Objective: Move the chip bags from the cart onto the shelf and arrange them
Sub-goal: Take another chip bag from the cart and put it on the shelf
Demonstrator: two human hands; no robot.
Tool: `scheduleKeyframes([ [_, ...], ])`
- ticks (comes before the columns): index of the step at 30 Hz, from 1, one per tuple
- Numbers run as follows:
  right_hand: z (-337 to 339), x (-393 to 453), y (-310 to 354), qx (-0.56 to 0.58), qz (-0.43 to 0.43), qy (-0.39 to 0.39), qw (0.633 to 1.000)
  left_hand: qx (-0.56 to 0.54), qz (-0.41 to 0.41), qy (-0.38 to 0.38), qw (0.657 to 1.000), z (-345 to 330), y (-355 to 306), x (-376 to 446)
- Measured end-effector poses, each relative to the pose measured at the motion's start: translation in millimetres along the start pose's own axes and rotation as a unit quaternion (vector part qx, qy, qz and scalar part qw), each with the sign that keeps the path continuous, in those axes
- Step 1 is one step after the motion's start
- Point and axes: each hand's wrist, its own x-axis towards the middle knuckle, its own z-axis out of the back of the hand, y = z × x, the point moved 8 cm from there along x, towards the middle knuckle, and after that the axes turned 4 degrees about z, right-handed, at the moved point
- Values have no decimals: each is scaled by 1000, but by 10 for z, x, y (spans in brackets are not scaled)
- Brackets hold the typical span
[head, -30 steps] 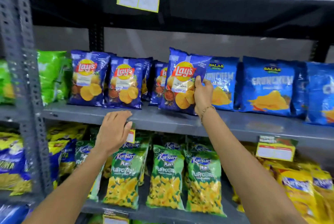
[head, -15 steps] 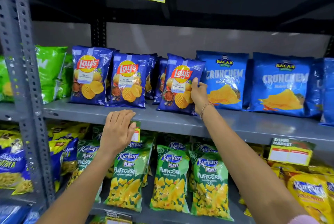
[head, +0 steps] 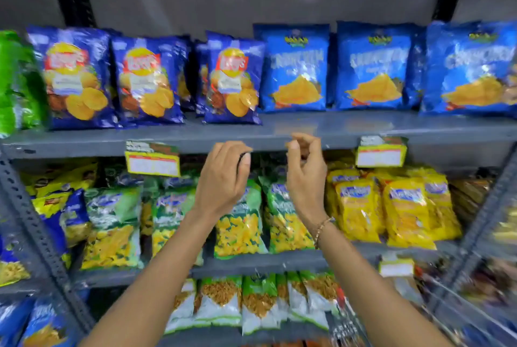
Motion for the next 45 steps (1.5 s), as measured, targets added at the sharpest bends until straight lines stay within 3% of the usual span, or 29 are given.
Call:
scheduleKeyframes([
  [6,1129,-900,-761,-84,-124,-34,988,-140,27,152,978,-1248,-763,-607],
  [10,2134,-1715,-1443,-167,-250,-82,950,-217,82,294,927,-2197,-1257,-1293],
  [16,3575,-3372,-2511,-228,-529,-151,804,-194,104,560,799,-3627,-1907,-2631],
  [20,4073,-4439,-3282,-238,-650,-32,721,-123,138,681,708,-4381,-1970,-3437],
  [23,4246,-4500,-3326,-203,-712,-37,671,-61,145,731,664,-4829,-1842,-3859],
  [26,4327,-4451,-3595,-178,-728,-41,660,-31,162,732,661,-5182,-1676,-4066],
  [29,4253,-4418,-3934,-173,-692,-23,700,-64,226,767,597,-5521,-1429,-4461],
  [31,4177,-4440,-4084,-172,-686,5,707,-76,214,788,572,-5731,-1290,-4746],
  [34,4180,-4430,-4177,-153,-685,-27,712,-37,220,788,574,-5933,-1073,-5001],
  [38,4269,-4603,-4151,-157,-711,-134,672,-71,282,743,603,-5843,-1146,-4806],
  [43,4448,-4447,-4008,-176,-701,-146,675,-79,293,712,634,-5533,-1453,-4257],
  [45,4550,-4297,-3912,-188,-673,-146,700,-94,299,695,647,-5434,-1574,-4065],
])
